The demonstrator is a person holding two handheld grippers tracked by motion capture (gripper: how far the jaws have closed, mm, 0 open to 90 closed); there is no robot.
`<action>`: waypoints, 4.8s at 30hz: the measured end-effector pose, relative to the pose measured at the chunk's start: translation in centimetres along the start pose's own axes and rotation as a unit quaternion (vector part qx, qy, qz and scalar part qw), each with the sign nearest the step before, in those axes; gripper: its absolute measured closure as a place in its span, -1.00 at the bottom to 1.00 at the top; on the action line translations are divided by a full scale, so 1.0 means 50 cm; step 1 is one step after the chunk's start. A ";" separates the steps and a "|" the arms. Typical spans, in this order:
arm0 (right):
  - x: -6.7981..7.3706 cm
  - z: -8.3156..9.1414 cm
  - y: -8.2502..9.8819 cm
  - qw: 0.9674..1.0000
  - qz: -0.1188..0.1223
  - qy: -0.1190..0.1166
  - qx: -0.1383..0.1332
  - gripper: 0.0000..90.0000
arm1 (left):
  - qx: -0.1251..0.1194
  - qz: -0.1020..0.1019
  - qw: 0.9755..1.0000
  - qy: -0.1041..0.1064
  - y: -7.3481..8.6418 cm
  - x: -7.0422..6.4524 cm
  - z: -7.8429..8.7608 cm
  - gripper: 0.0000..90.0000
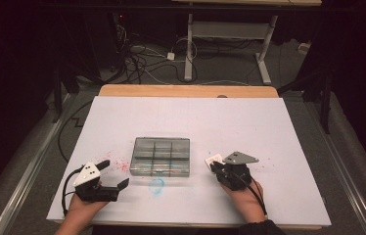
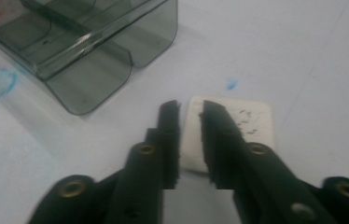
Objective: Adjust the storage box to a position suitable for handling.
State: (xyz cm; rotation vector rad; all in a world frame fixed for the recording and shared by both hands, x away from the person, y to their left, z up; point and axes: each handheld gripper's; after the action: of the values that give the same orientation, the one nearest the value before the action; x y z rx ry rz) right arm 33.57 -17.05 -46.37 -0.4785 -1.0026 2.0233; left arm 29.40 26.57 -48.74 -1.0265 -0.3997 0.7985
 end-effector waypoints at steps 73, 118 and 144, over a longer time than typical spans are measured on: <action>0.009 0.106 0.086 0.998 0.006 0.046 0.042 -0.27 | -0.002 0.005 1.000 0.012 0.000 0.004 0.001 -0.97; -0.026 0.116 0.112 0.998 -0.042 0.042 -0.024 -0.16 | 0.029 0.043 0.998 0.026 0.004 0.038 0.020 -0.68; -0.038 0.116 0.121 0.997 -0.048 0.060 -0.020 0.94 | 0.059 0.063 0.996 0.006 0.000 0.043 0.007 0.96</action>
State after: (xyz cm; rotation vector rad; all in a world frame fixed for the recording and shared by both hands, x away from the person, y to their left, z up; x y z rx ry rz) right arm 28.06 -23.56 -47.63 -0.5566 -0.9749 1.8694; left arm 30.61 28.39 -48.70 -0.9520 -0.2754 0.9184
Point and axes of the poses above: each handheld gripper's, and its own axes: z roughly backward along the jaws, y roughly out of its underside, x roughly to its left, and after that the axes turned 1 degree about x, right-handed
